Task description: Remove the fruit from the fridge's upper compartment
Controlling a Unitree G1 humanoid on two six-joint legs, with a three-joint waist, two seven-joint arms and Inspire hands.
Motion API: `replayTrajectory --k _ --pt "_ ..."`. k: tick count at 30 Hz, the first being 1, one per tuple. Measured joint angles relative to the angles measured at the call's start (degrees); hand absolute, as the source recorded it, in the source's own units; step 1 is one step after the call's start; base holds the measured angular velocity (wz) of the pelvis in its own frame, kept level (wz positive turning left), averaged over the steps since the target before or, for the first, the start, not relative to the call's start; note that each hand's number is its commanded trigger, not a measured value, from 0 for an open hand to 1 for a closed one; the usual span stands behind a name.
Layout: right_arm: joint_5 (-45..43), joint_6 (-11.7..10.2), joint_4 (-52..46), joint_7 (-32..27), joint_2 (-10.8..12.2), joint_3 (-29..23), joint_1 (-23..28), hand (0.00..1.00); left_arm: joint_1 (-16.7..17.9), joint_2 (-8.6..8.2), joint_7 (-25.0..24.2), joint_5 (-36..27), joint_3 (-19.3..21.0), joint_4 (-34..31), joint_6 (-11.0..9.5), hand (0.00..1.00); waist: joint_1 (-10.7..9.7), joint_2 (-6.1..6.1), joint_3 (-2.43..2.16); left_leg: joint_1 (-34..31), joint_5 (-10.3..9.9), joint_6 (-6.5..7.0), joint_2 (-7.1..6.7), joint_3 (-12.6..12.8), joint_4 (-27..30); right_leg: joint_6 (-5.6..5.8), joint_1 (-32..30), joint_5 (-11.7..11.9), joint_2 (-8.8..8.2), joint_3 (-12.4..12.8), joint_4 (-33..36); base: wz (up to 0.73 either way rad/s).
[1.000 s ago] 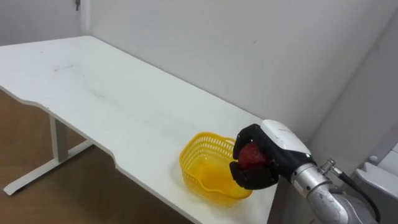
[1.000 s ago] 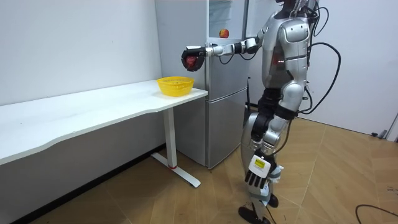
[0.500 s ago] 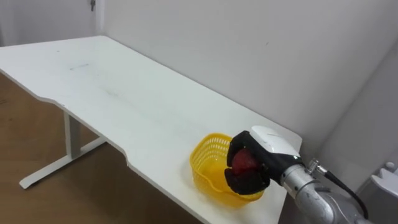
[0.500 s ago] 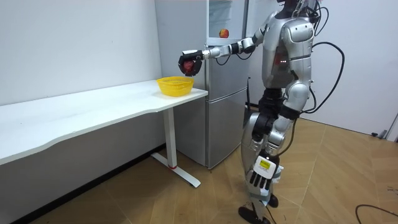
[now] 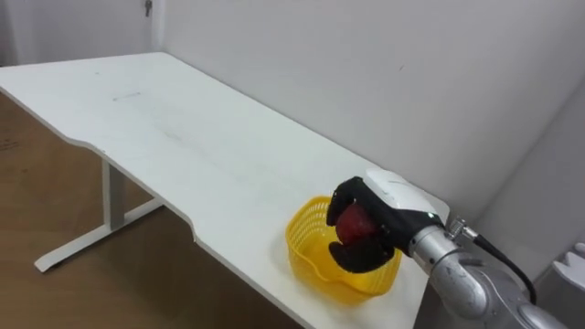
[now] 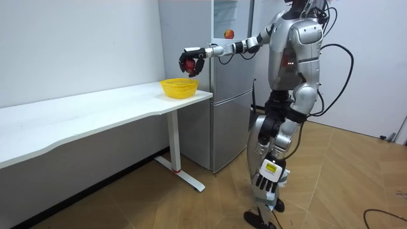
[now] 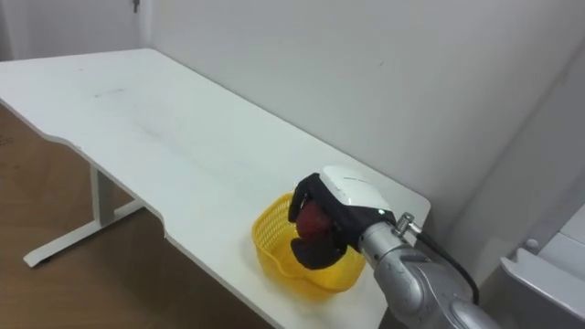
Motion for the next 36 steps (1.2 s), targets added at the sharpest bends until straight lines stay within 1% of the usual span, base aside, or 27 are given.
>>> replayTrajectory --k 10,14,17,26,27,34,36 --pt "0.21 0.00 -0.01 0.01 -0.01 0.00 -0.02 0.00 -0.58 0.11 -1.00 -0.02 0.10 0.05 -0.01 0.00 0.11 -0.02 0.02 0.15 0.00 0.00 0.08 0.05 0.12 0.00 -0.09 0.00 -0.03 0.20 -0.06 0.00" --pt "0.61 0.03 -0.01 0.08 -0.01 0.00 -0.01 0.00 -0.63 0.11 -0.98 -0.02 0.12 0.03 -0.01 0.00 0.08 0.13 0.14 0.05 0.00 0.00 0.11 0.15 0.46 0.00 -0.08 0.00 -0.07 0.22 -0.07 0.00" --pt "0.92 0.03 -0.01 0.29 -0.01 0.00 -0.01 0.00 -0.72 0.10 -0.86 -0.02 0.12 -0.09 -0.01 0.00 -0.03 0.26 0.23 0.01 -0.01 0.00 0.12 0.14 0.46 0.00 -0.04 0.00 -0.07 0.12 -0.06 0.00" --pt "1.12 0.00 0.00 0.29 -0.01 0.00 -0.01 0.00 -0.22 0.02 0.09 -0.02 0.05 -0.25 0.00 0.00 -0.28 0.36 0.21 -0.07 -0.03 -0.02 -0.03 0.13 0.54 -0.01 0.16 0.00 0.00 0.00 -0.01 0.00" --pt "0.97 -0.04 -0.01 0.28 -0.01 0.00 -0.01 0.00 -0.04 -0.01 0.27 0.00 0.05 -0.34 0.01 0.00 -0.57 0.39 0.21 -0.12 -0.03 -0.02 -0.06 0.07 0.57 -0.01 0.17 0.00 0.01 0.00 -0.02 0.00" --pt "1.22 -0.13 -1.93 0.28 -0.20 -0.14 -0.01 0.00 2.01 0.14 0.31 -0.01 0.10 -1.71 0.03 0.00 -2.70 1.19 0.03 -0.17 -0.04 0.01 -0.22 -0.06 0.65 0.00 0.16 0.00 0.21 0.34 -0.07 0.01" --pt "1.52 -0.10 -3.14 0.27 -0.21 -0.39 0.00 0.00 2.79 0.02 0.33 0.00 0.13 -2.99 0.10 0.00 -3.46 1.75 -0.39 0.00 -0.04 0.01 -0.23 0.08 0.92 0.00 0.17 0.01 0.16 0.70 -0.08 -0.02"
